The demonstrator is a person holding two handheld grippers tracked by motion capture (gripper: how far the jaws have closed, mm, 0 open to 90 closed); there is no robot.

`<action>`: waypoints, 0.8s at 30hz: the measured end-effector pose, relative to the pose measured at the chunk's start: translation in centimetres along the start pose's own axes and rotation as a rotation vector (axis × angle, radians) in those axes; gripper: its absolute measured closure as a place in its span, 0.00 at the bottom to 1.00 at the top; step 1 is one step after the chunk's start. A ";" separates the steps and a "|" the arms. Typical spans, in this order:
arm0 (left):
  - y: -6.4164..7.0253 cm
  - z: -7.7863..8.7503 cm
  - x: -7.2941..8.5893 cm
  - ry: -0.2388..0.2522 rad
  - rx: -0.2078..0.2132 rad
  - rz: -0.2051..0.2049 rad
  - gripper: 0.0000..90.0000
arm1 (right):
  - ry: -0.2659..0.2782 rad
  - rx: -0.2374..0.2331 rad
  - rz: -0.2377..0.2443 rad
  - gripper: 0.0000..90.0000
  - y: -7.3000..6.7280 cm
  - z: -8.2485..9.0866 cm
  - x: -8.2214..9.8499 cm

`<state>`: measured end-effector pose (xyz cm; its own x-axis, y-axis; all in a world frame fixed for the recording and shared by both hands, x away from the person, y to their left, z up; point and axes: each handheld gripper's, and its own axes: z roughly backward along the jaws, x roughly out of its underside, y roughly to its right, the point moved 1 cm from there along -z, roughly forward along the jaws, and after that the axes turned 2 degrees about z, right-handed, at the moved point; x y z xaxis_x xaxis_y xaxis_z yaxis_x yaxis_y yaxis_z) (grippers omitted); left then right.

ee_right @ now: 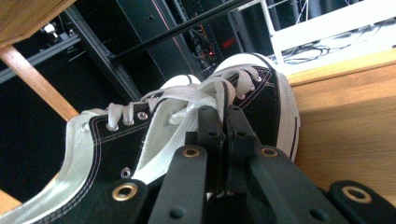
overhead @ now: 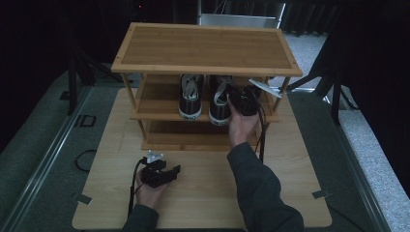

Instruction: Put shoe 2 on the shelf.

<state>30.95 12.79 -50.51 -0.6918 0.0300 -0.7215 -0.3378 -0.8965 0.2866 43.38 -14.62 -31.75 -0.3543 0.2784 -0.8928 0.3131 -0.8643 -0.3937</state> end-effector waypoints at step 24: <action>0.1 0.0 0.0 -0.003 0.004 -0.005 0.40 | 0.033 0.005 -0.131 0.94 -1.2 -1.3 1.0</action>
<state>30.95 12.68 -50.49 -0.6919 0.0356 -0.7211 -0.3435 -0.8947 0.2855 43.82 -12.76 -32.43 -0.3629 0.4021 -0.8406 0.2616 -0.8219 -0.5061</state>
